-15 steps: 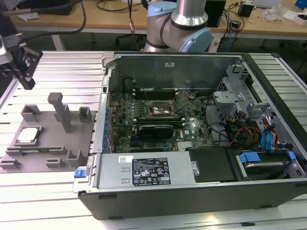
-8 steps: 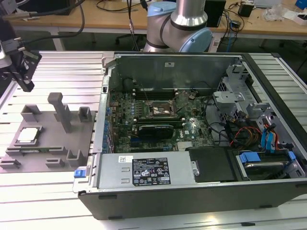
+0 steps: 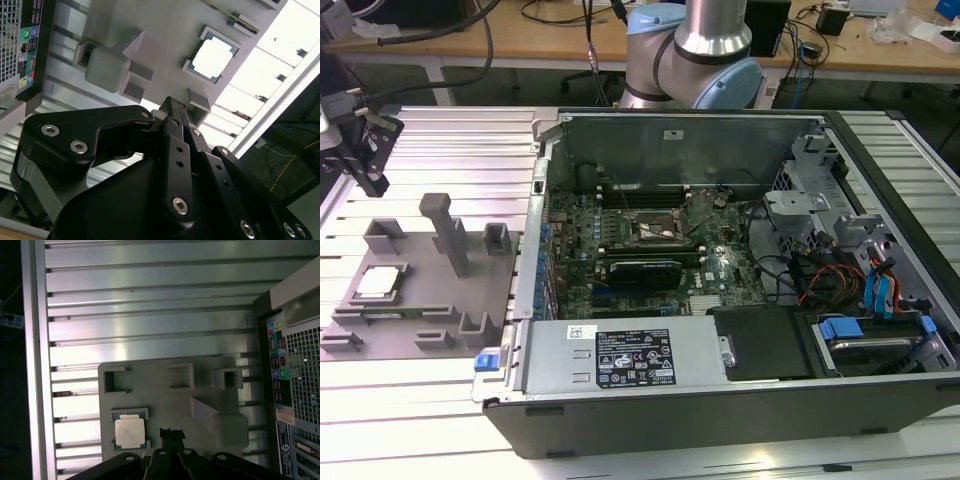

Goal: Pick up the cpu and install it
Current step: 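Reach for the cpu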

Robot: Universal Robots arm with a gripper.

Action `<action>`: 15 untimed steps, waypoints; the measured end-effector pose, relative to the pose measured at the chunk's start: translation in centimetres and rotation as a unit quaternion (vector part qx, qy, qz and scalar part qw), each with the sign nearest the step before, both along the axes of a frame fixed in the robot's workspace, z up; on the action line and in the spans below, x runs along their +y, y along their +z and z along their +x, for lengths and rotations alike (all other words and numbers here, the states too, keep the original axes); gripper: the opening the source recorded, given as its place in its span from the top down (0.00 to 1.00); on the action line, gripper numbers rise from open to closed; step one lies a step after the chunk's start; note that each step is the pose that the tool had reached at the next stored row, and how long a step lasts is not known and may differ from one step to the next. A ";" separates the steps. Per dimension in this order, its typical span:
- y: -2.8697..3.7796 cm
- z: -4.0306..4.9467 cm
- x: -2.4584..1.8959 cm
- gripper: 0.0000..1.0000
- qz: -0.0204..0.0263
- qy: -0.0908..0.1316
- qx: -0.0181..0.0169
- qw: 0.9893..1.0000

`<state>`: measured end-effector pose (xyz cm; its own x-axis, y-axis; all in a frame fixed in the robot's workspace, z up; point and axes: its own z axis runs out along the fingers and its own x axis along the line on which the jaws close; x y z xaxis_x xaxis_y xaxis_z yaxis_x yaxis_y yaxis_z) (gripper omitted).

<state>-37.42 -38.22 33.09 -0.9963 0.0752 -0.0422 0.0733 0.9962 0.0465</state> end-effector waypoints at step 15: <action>-1.01 -0.69 -0.70 0.89 0.000 0.000 0.000 1.000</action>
